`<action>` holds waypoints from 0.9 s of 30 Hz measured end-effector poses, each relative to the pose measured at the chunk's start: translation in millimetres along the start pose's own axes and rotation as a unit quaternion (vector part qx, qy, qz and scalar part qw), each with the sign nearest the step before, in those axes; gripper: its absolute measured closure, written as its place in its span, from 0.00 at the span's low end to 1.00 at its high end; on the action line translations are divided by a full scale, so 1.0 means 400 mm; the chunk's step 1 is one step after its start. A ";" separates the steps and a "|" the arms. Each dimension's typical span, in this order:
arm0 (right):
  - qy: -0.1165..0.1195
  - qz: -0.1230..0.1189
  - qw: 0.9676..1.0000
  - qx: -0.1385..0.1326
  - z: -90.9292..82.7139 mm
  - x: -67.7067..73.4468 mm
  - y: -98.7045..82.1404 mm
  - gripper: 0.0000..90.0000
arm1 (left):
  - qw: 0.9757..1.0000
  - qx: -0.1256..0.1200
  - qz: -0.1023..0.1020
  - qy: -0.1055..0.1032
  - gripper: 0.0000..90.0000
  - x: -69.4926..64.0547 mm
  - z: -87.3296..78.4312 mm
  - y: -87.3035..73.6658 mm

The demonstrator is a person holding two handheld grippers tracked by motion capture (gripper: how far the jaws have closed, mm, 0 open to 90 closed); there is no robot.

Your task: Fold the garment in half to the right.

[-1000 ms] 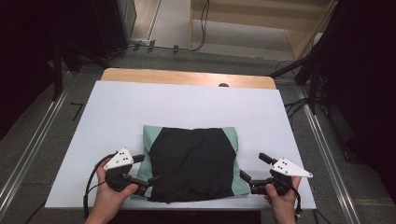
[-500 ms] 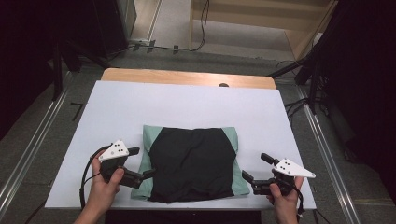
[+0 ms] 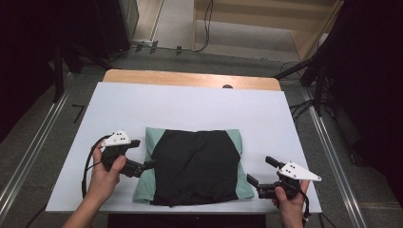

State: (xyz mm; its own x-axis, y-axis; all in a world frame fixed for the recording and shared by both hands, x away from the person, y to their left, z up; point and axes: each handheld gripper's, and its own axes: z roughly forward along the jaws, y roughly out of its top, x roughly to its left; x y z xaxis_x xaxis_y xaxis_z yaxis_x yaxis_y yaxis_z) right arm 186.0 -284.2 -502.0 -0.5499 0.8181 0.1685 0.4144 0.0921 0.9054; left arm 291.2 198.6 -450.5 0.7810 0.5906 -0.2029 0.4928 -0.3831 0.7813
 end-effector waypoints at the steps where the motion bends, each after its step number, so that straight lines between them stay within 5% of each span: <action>1: 0.000 -0.002 1.000 0.000 0.000 -0.001 0.000 0.00 | 1.000 -0.001 -0.002 0.001 0.00 0.004 0.001 0.003; 12: 0.002 0.000 1.000 0.004 0.007 -0.001 -0.002 0.00 | 1.000 0.009 -0.014 0.007 0.00 0.071 0.026 0.051; 27: 0.001 0.002 1.000 0.008 0.010 -0.003 -0.004 0.00 | 0.997 0.032 -0.070 -0.015 0.00 0.168 0.092 0.099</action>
State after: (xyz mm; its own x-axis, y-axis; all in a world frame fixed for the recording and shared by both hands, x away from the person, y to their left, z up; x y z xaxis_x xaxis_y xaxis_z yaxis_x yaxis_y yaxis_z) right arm 188.9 -282.8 -505.2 -0.5507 0.8167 0.1724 0.4276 0.0986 0.8986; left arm 377.2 197.1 -454.9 0.7143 0.6195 -0.3256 0.6201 -0.3445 0.7048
